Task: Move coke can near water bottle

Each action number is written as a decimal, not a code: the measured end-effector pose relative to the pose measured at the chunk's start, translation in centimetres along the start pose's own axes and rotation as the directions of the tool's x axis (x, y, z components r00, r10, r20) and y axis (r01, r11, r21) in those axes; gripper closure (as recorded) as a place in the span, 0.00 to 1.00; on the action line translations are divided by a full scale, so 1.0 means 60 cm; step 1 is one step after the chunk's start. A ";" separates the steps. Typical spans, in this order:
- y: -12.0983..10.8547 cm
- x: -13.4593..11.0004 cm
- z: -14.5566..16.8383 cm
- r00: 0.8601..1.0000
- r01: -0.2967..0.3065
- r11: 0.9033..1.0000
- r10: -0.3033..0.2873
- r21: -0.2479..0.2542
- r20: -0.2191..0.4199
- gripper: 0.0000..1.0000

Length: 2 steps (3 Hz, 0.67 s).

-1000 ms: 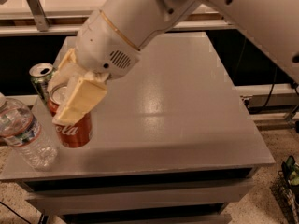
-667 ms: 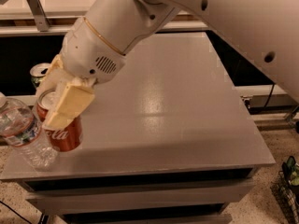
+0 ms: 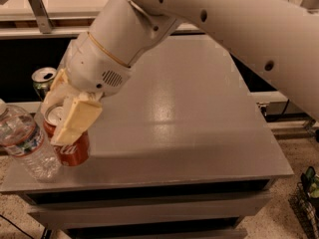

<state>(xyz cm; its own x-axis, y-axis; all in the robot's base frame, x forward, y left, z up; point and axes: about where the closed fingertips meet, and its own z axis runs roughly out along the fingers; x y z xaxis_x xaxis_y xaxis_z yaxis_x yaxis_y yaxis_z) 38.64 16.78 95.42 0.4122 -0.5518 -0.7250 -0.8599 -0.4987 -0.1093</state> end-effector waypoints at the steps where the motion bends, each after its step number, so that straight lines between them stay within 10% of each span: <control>1: 0.006 0.001 0.028 0.999 0.034 0.998 -0.033 -0.051 0.012 0.81; 2: 0.012 0.006 0.049 0.997 0.075 0.994 -0.075 -0.079 -0.001 0.58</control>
Offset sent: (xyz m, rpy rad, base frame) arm -0.0161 0.0166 -0.0386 -0.0287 -0.0276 0.1591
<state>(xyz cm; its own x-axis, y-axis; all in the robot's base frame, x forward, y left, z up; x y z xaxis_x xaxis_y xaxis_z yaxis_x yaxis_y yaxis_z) 37.28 18.18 93.11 0.4760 -0.5138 -0.7137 -0.8001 -0.5899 -0.1089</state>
